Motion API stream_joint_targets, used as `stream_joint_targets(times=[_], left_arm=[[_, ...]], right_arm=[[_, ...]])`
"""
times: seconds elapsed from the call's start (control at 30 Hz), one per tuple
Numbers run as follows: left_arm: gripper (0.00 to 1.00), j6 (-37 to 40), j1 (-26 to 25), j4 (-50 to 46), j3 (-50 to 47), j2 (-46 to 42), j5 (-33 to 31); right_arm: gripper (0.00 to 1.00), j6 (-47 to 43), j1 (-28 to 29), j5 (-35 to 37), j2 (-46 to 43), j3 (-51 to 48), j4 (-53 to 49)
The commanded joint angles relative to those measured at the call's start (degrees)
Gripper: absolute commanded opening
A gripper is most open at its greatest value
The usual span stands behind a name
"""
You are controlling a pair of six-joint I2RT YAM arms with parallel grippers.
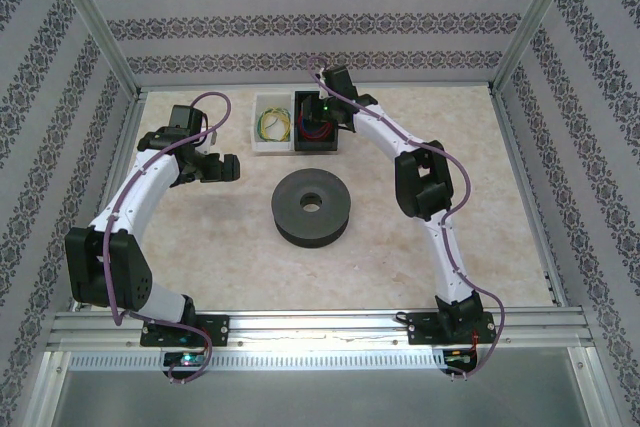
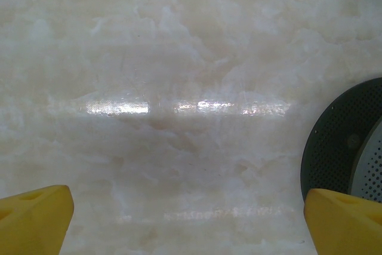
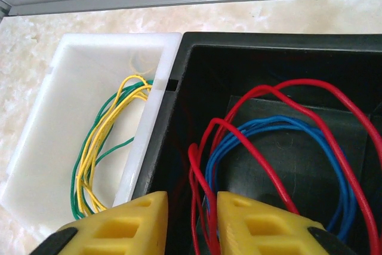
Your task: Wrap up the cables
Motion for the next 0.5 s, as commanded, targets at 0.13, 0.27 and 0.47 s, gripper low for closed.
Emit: stream_joint_targets(times=[0.13,0.27,0.47], left_arm=[[0.99,1.65,-0.86,-0.62,-0.49,-0.64,0.34],[0.99,1.81,-0.85,-0.81,-0.15,-0.69,0.22],[0.99,1.84,-0.83,-0.99,-0.25,-1.08,0.08]], right_arm=[[0.17,0.58,0.98,1.93,2.00,1.91,-1.42],[0.05,0.66,0.93,2.21,1.75,2.03,-1.49],[0.00,0.23,0.98,1.61,-0.25,1.67,-1.41]])
